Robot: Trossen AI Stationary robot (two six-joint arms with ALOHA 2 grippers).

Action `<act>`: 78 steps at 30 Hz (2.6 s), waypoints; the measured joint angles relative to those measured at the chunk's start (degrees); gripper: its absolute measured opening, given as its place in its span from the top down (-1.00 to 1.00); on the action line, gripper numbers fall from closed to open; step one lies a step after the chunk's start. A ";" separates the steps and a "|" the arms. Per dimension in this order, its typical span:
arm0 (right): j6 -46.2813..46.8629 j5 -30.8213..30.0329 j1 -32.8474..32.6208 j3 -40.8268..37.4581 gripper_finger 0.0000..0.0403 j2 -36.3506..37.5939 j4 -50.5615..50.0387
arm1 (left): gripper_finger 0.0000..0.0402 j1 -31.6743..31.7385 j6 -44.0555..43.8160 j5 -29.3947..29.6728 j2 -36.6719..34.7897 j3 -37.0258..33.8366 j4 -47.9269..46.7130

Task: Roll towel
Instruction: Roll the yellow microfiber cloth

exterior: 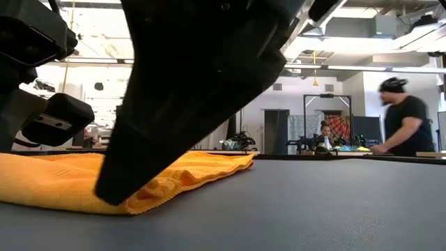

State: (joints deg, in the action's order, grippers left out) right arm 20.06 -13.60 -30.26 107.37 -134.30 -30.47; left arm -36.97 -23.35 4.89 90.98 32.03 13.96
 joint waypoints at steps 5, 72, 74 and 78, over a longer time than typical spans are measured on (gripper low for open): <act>2.38 -0.58 -0.08 0.11 0.23 -0.79 -1.85 | 1.00 0.00 0.00 -0.01 0.00 0.00 -0.05; 34.21 0.13 -3.02 -0.04 0.90 0.66 -0.55 | 0.09 -8.57 32.48 14.06 3.59 0.65 14.17; 34.77 0.07 -3.02 -0.02 0.90 0.66 -0.54 | 0.04 -8.07 31.87 14.47 4.18 1.16 14.06; 35.54 -0.51 -3.19 -0.02 0.90 0.66 -0.56 | 0.02 -6.93 30.49 13.40 4.79 1.53 13.29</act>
State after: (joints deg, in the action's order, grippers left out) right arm 55.59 -14.11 -33.45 107.35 -133.64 -31.03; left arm -43.90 7.14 18.29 95.77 33.56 27.26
